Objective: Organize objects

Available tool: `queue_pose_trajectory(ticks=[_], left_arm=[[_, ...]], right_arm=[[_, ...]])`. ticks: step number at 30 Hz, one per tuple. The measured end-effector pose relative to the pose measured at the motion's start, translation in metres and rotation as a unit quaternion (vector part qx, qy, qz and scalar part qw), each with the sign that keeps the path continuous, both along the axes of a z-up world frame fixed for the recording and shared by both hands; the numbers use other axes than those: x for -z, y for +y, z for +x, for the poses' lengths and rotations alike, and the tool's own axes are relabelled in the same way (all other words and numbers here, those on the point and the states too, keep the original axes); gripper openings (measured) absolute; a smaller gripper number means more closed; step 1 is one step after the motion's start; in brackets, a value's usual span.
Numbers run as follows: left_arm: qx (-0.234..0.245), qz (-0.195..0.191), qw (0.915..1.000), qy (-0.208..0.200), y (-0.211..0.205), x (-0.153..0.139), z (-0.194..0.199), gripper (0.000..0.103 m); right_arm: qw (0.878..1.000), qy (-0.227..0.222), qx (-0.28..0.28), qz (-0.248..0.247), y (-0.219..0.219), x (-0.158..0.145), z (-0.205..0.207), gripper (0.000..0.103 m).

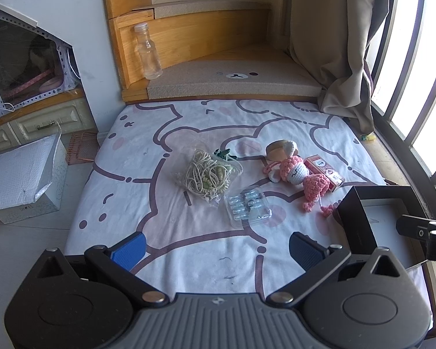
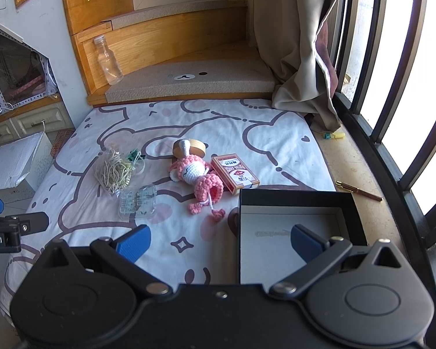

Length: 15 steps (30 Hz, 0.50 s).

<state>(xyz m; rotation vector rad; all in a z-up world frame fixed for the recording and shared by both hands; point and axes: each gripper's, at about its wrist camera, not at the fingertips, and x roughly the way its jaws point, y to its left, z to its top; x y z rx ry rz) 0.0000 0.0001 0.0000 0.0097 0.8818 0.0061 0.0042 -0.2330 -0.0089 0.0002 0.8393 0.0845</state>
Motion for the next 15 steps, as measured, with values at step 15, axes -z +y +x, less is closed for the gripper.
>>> queue_pose_trajectory(ticks=[15], left_arm=[[0.0, 0.001, 1.0, 0.0, -0.0002, 0.0, -0.0003, 0.103]], right_arm=[[1.0, 0.001, 0.0, 0.0, -0.0003, 0.001, -0.0013, 0.103]])
